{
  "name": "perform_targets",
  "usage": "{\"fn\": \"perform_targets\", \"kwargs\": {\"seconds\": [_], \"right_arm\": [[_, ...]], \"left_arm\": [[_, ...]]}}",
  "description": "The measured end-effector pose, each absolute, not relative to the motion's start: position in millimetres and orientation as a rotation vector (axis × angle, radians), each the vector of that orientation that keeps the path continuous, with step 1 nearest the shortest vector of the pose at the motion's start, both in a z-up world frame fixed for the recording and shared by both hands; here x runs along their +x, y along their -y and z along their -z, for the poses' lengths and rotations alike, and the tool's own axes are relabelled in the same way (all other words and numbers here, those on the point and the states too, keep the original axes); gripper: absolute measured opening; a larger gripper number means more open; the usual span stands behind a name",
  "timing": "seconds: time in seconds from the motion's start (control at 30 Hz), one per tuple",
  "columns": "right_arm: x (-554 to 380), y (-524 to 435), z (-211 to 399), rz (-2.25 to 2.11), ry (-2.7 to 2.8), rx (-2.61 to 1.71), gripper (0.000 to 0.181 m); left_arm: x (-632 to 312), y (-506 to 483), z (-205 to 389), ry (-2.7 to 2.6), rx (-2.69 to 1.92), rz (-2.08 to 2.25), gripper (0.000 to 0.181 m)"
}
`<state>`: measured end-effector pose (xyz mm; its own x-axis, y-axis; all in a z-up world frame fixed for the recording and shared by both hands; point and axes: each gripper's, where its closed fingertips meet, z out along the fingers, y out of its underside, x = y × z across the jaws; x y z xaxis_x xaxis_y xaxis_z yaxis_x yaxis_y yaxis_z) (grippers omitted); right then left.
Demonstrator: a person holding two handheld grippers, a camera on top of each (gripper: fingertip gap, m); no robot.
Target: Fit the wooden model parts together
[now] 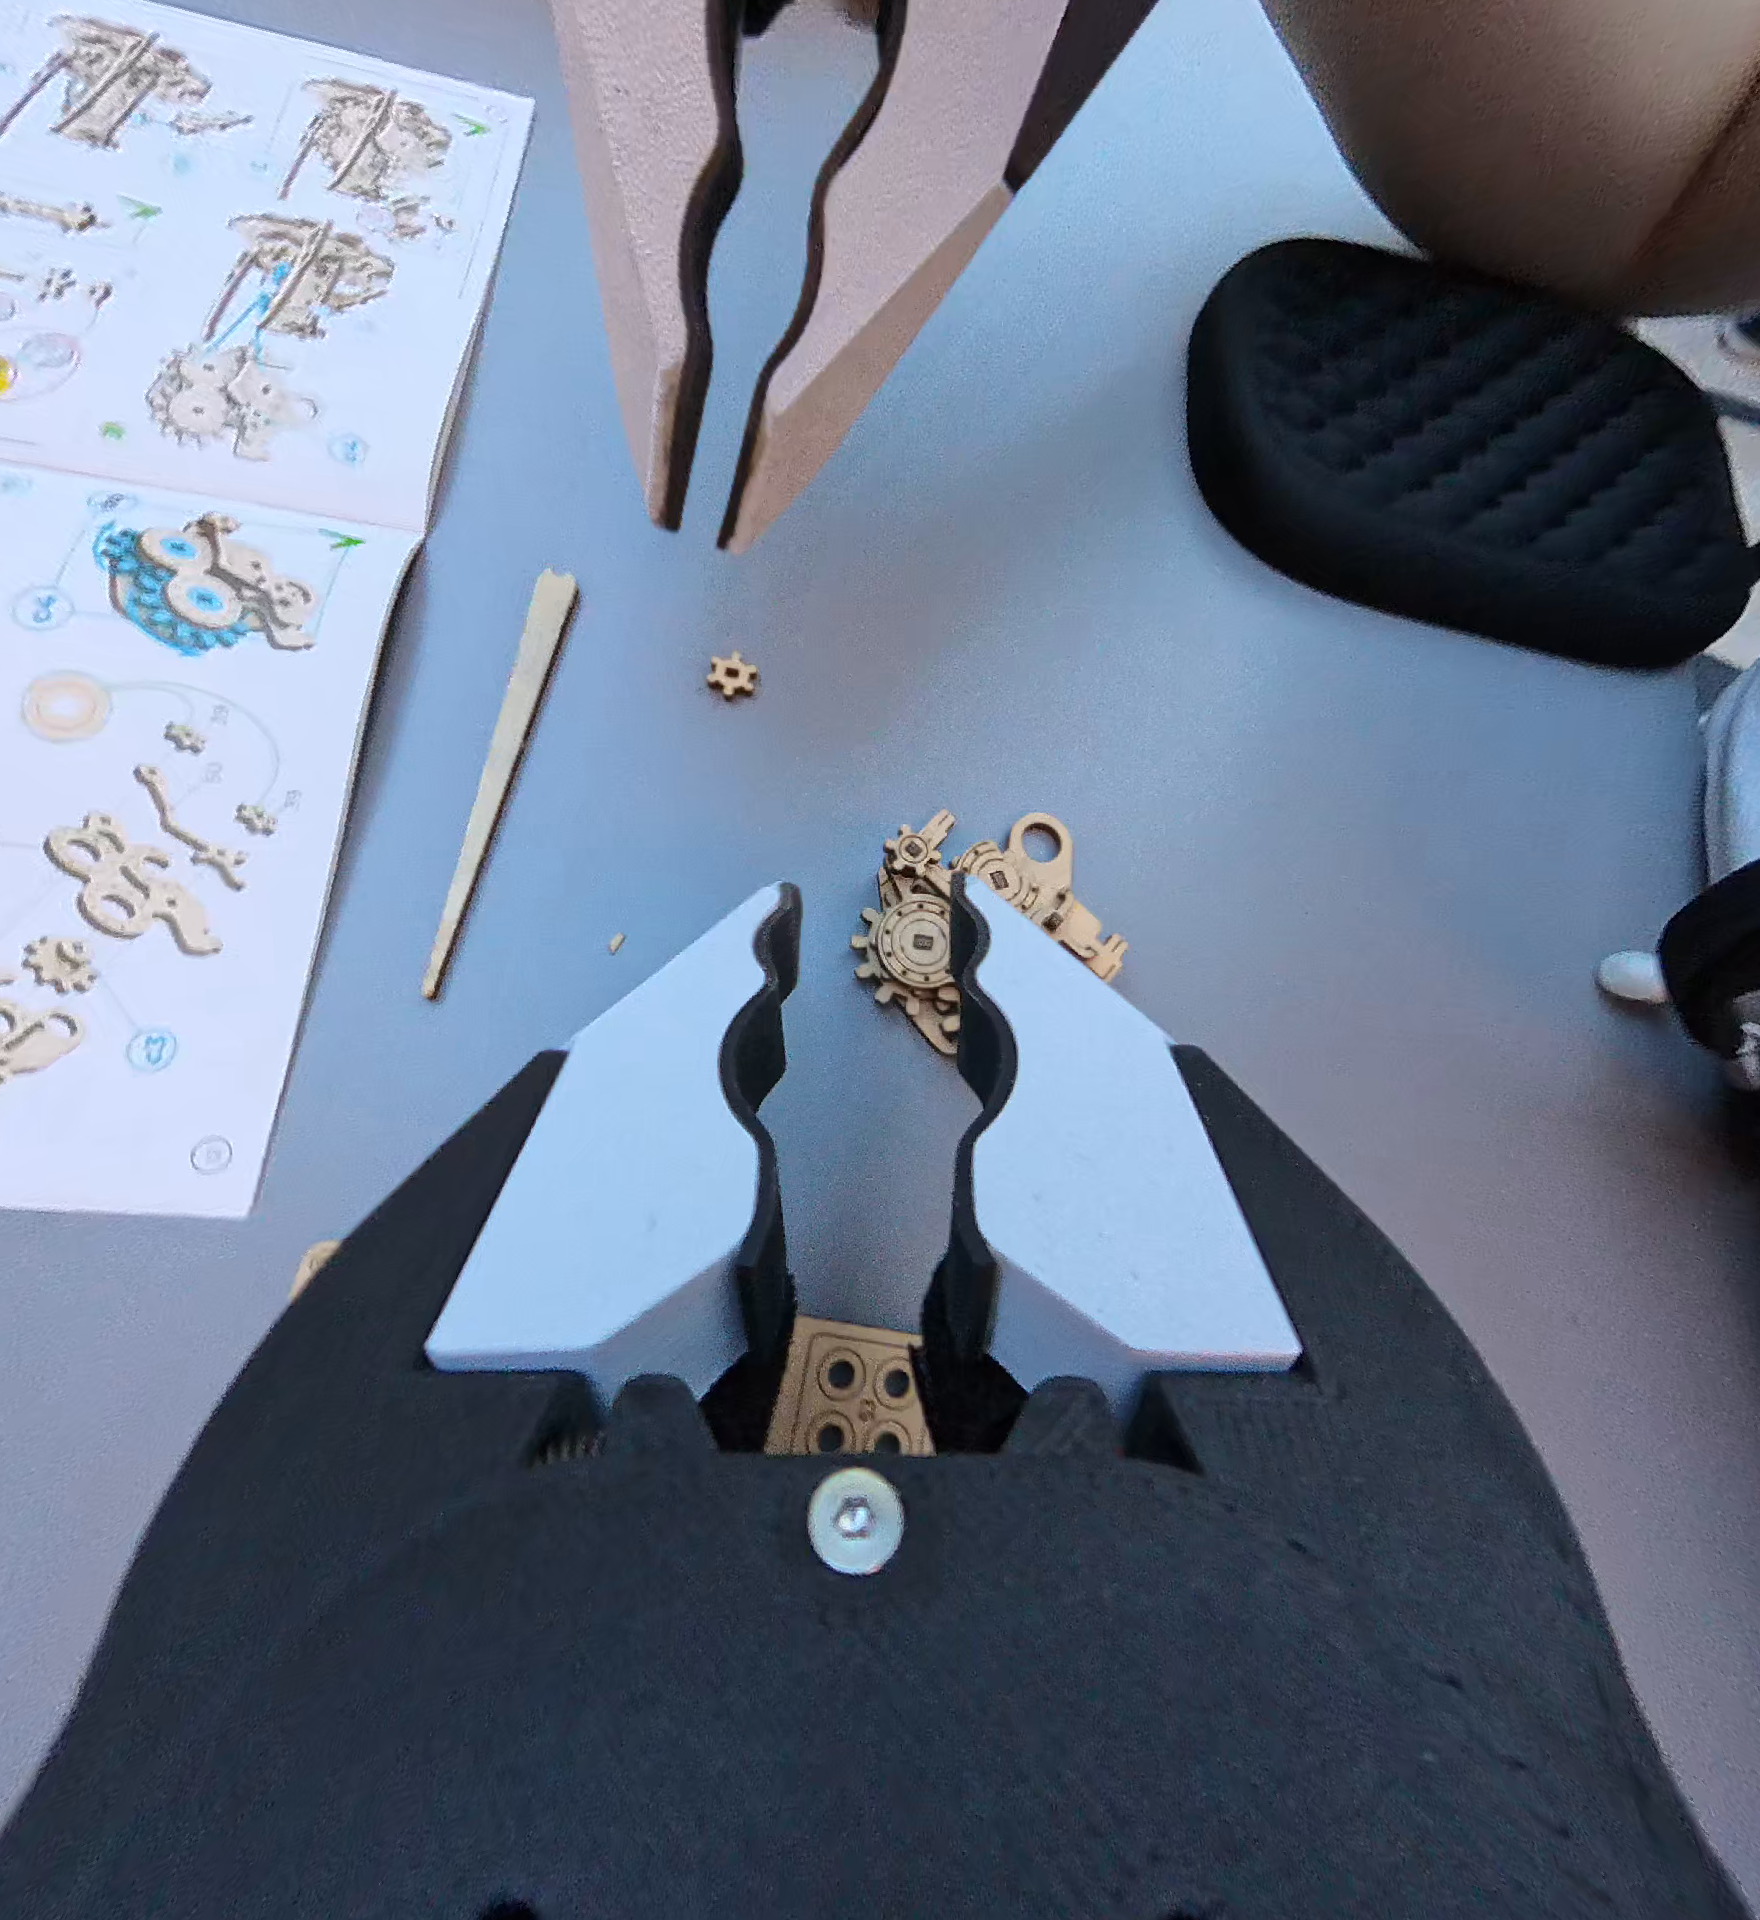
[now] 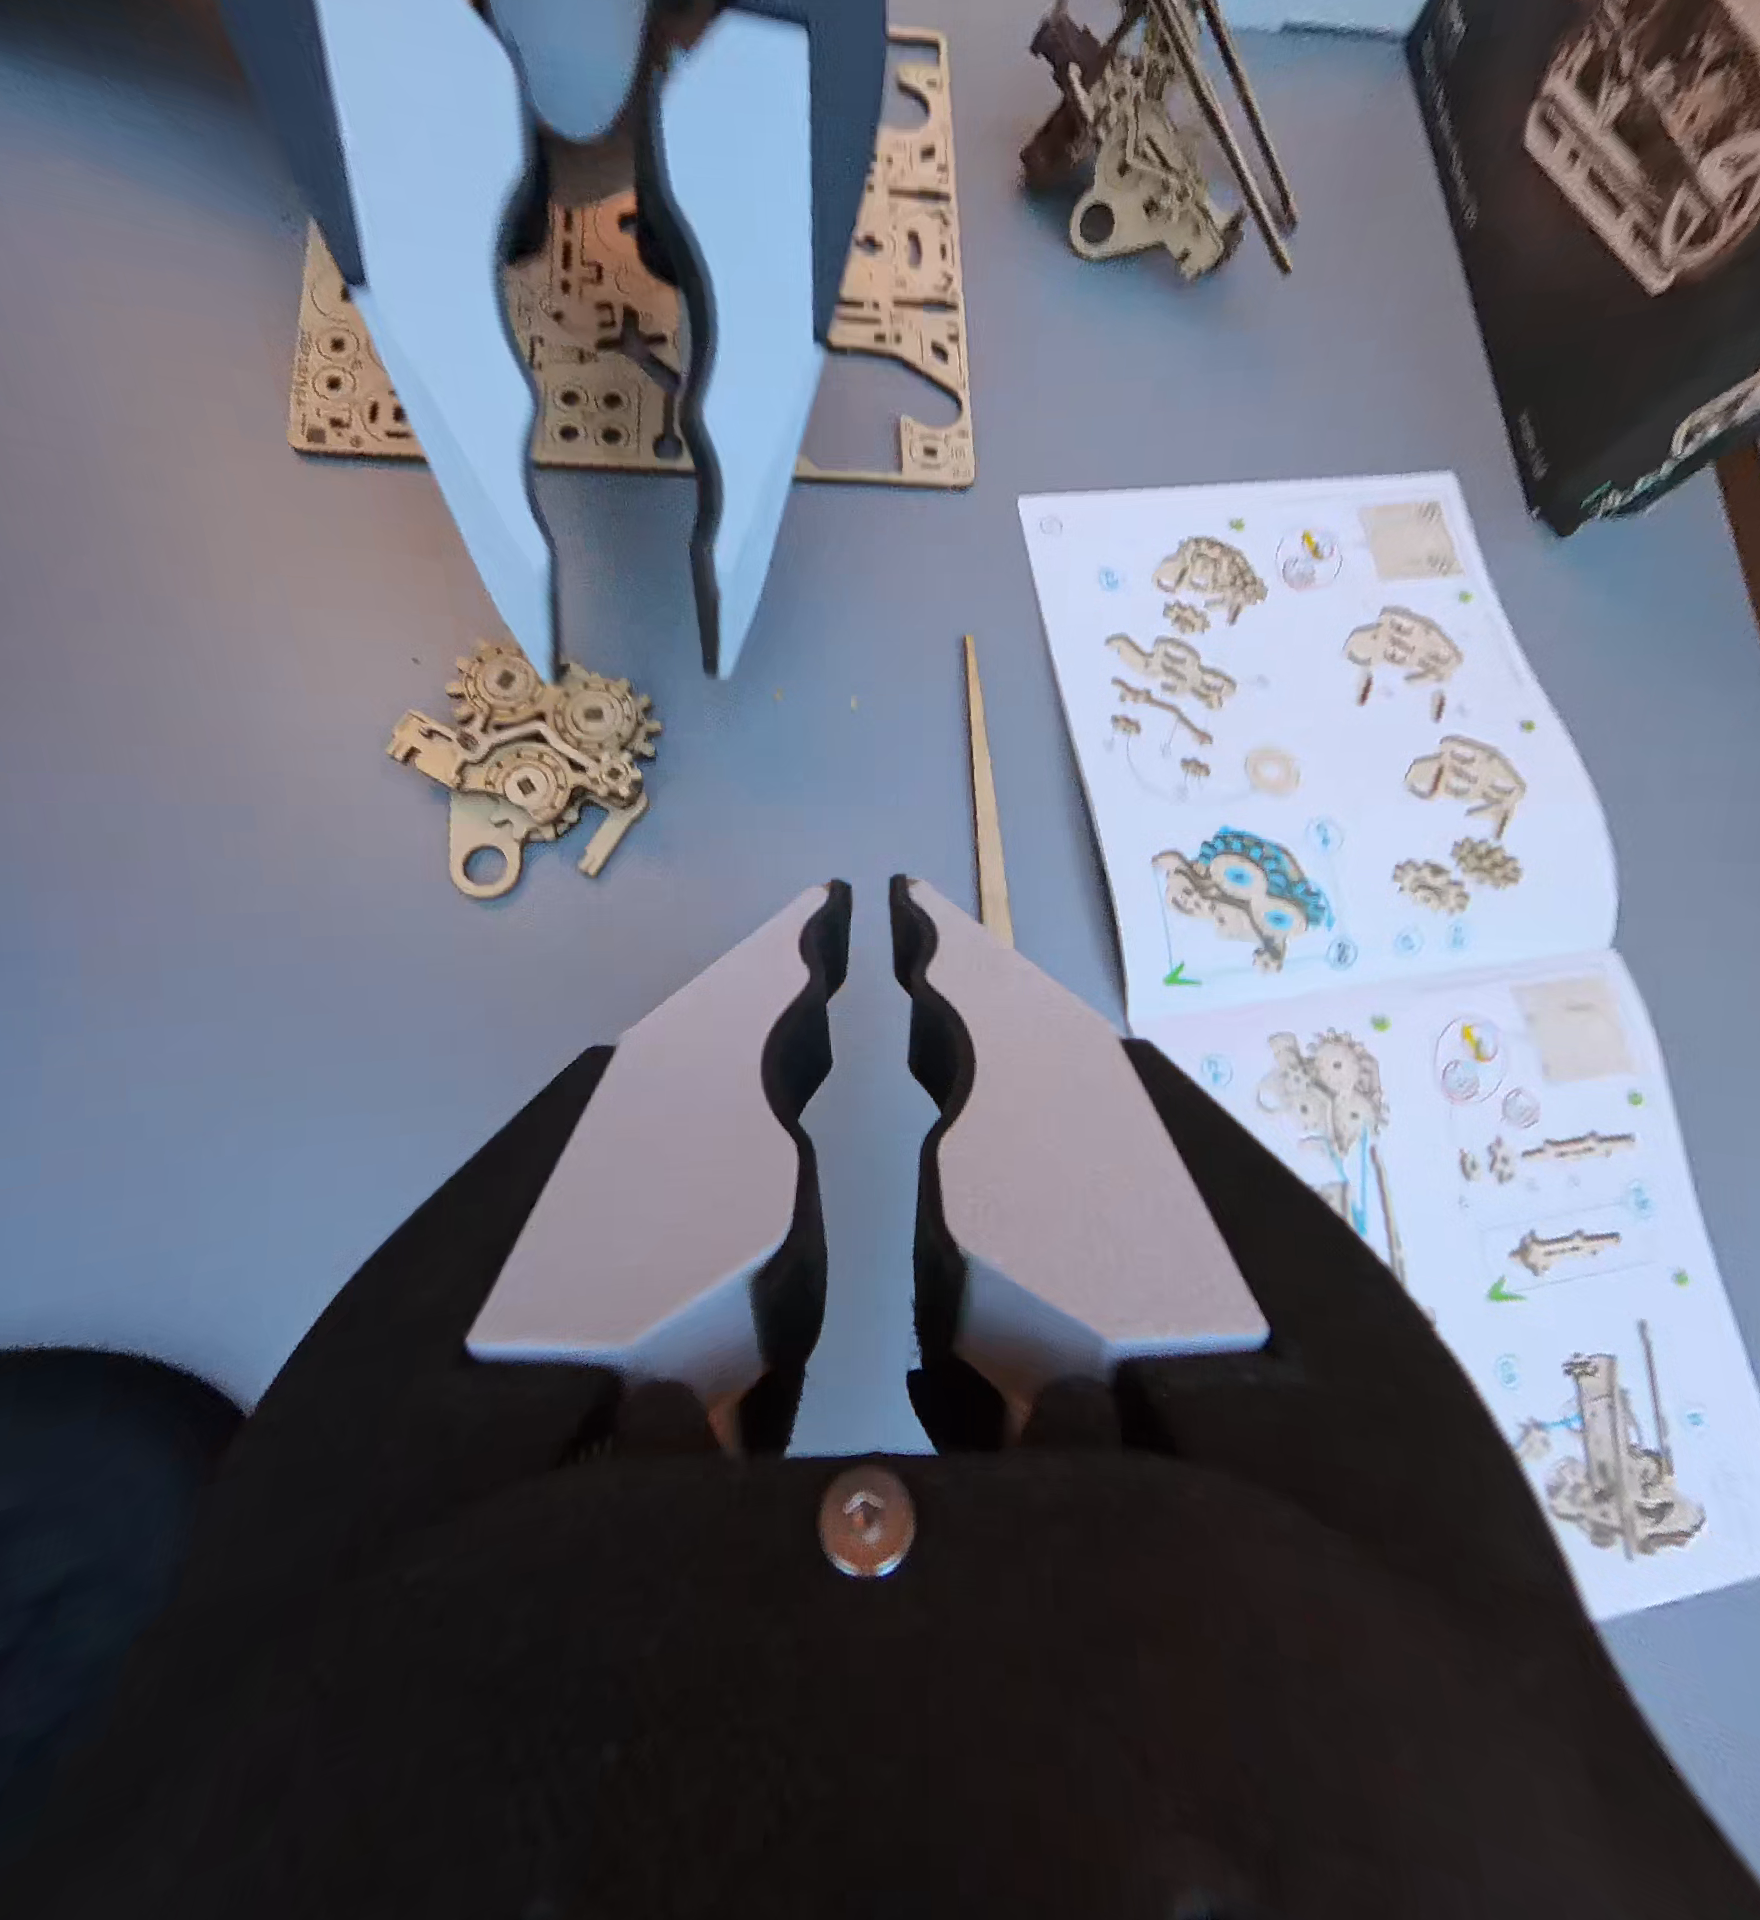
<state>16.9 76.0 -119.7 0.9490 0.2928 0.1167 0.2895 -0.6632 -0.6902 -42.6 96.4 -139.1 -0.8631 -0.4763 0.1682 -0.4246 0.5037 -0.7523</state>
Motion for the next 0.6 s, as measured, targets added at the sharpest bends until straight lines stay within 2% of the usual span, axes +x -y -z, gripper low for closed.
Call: {"fn": "perform_targets", "kwargs": {"seconds": [0.1,0.33,0.6], "right_arm": [[20,-70,132,-0.11,0.374,-2.323,0.008],[12,-68,163,-0.173,0.431,-2.397,0.017],[11,-69,166,-0.182,0.4,-2.387,0.01]], "left_arm": [[-50,-97,133,-2.731,-0.971,1.33,0.053],[-54,-100,159,-2.788,-0.943,1.033,0.081],[-49,-115,164,-2.771,-0.932,0.964,0.073]]}}
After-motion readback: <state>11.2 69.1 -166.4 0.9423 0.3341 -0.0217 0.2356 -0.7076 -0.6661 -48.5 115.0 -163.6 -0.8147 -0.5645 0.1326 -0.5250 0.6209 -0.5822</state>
